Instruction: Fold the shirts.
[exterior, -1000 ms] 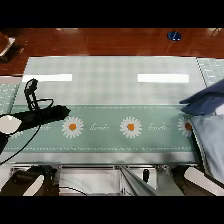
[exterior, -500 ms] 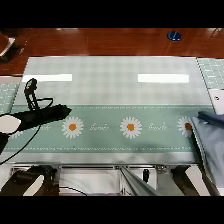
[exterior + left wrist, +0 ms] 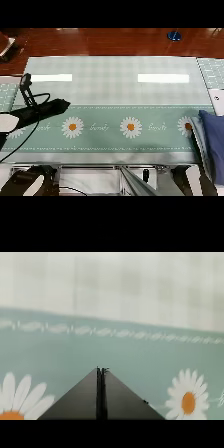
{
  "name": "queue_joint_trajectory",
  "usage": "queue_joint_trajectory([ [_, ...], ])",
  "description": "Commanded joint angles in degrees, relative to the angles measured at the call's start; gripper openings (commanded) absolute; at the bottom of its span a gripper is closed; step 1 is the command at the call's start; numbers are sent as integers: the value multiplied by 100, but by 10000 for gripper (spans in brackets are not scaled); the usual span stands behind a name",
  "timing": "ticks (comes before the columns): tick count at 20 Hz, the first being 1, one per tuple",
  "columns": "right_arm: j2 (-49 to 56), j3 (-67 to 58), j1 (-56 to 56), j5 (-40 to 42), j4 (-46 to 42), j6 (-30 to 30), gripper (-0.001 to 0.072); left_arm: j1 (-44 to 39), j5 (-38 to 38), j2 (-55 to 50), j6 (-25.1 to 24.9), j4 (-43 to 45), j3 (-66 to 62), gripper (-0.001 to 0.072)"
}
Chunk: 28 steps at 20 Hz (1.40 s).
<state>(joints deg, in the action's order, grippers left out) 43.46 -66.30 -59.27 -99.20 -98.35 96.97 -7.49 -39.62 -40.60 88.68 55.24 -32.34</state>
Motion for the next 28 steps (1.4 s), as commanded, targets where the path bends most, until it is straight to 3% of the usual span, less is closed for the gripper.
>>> queue_joint_trajectory([
  [1,533,-874,584,962,1349,33,176,11,363,-68,-483,-83,-831,16],
  [2,776,-1255,918,1270,2352,24,26,11,332,-168,-629,-81,-1357,16],
  [4,1005,-1445,1963,2356,4227,-365,25,-13,146,-459,-688,-83,-2463,15],
  [5,1091,-1445,2723,2881,4400,-549,25,-50,-20,-662,-719,-70,-3038,15],
  [8,1665,-1445,5414,3541,2929,-785,25,-354,-1016,-1283,-850,553,-4256,15],
  [11,2653,-1445,7084,3460,885,-612,26,-634,-1309,-1565,-632,1279,-3936,15],
  [13,3442,-1443,7383,3062,190,-286,25,-647,-1349,-1836,-551,2024,-3357,15],
  [15,4002,-1445,7289,2826,256,92,25,-632,-1327,-2085,2,2544,-2850,15],
  [17,4179,-1445,7141,2889,531,551,25,-605,-1287,-2291,208,2559,-2732,16],
  [28,4166,-1445,7114,2610,568,586,25,-612,-286,-2341,205,2557,-2752,16],
])
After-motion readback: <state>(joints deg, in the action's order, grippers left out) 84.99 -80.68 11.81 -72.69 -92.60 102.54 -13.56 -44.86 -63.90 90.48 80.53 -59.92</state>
